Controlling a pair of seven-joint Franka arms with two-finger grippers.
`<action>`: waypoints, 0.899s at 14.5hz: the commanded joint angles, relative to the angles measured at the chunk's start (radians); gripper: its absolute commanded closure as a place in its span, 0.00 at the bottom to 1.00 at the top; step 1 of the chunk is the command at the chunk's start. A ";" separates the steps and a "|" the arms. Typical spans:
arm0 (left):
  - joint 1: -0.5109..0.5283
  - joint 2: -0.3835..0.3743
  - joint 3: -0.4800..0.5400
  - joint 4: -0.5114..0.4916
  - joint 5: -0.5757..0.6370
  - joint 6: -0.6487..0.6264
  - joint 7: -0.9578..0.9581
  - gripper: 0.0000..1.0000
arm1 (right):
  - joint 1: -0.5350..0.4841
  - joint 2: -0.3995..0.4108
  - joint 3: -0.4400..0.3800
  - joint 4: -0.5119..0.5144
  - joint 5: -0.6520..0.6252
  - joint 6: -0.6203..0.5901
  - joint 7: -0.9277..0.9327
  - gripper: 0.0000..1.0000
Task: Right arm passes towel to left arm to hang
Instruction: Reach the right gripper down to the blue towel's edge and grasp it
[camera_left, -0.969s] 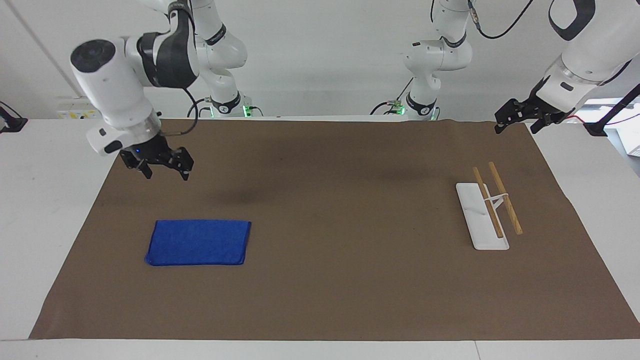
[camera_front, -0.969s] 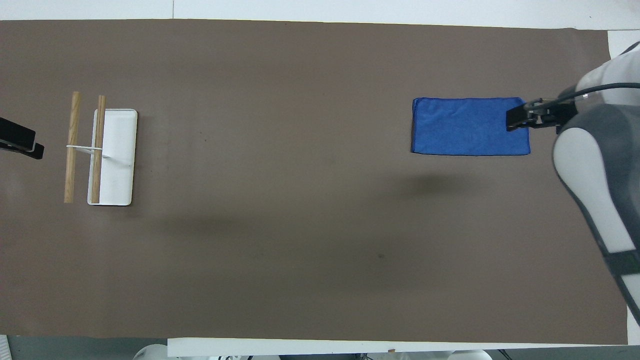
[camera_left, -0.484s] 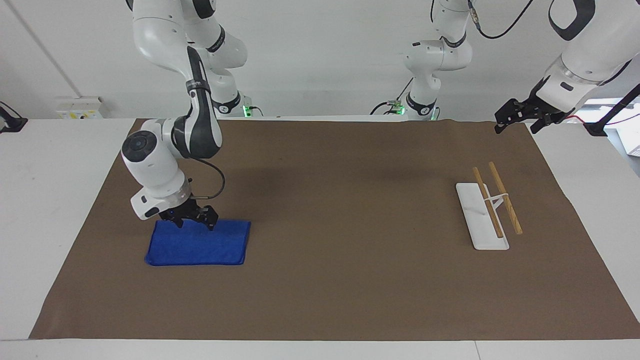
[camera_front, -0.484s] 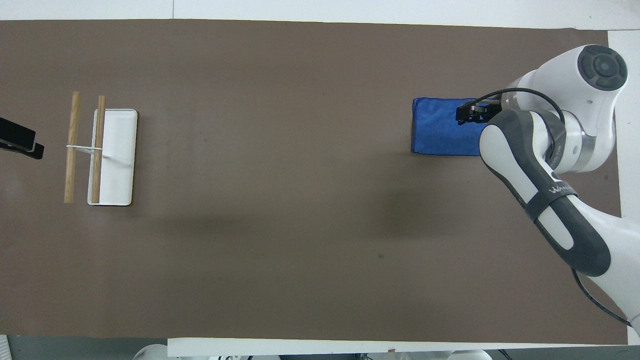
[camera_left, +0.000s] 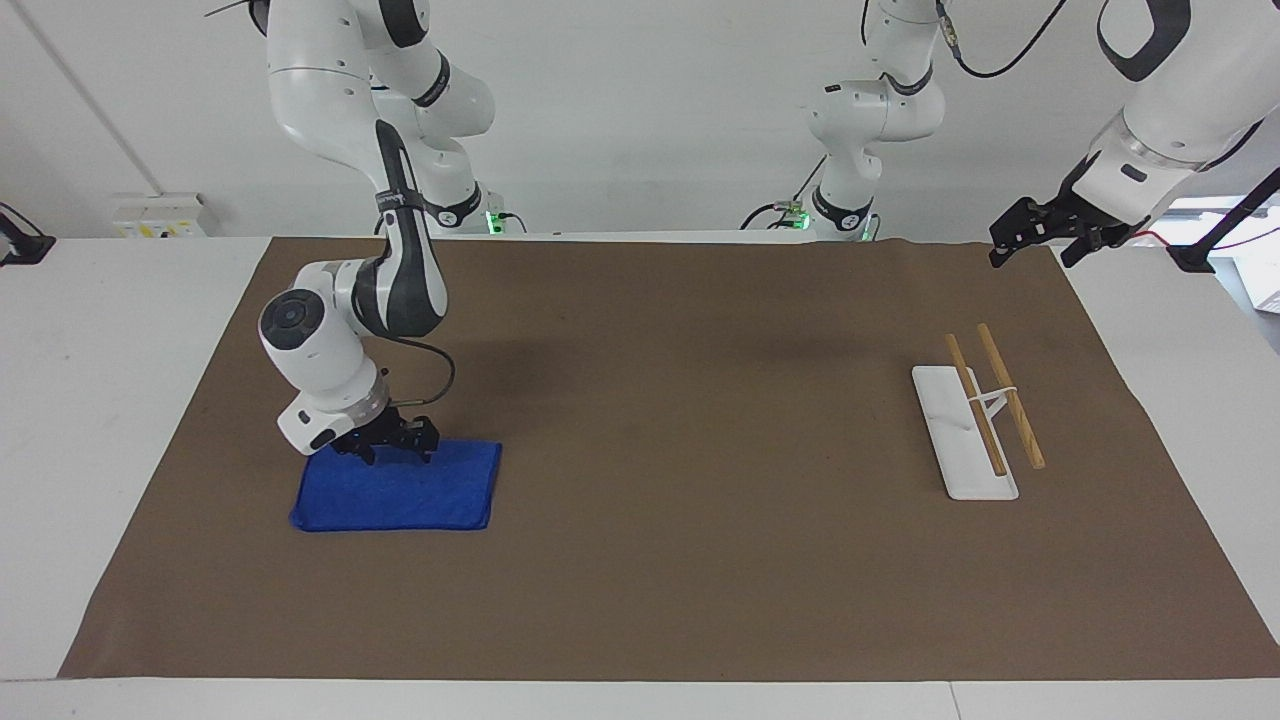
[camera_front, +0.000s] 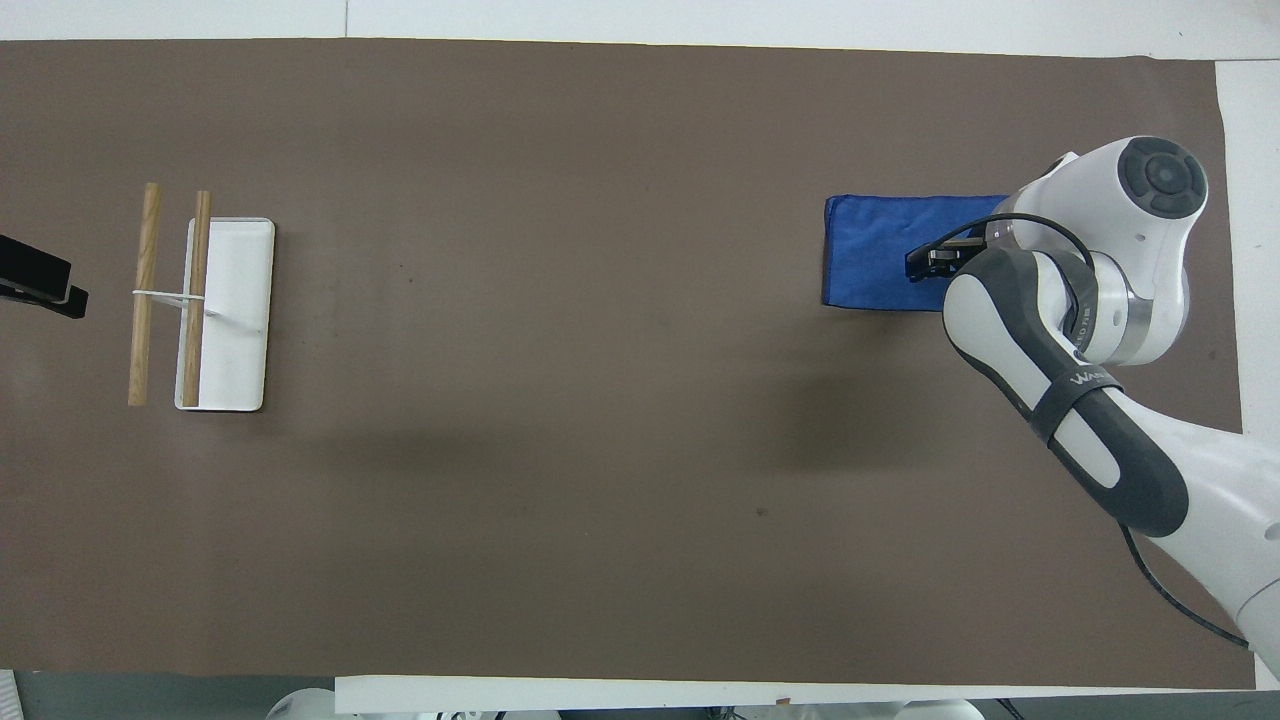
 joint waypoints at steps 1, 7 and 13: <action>0.009 -0.016 -0.010 -0.015 0.016 0.003 -0.012 0.00 | -0.009 -0.027 0.007 -0.041 0.010 0.009 -0.029 0.17; 0.009 -0.016 -0.009 -0.015 0.016 0.003 -0.012 0.00 | -0.014 -0.033 0.007 -0.064 0.005 0.011 -0.032 0.25; 0.009 -0.016 -0.009 -0.015 0.016 0.003 -0.012 0.00 | -0.009 -0.038 0.007 -0.077 -0.010 0.009 -0.072 0.70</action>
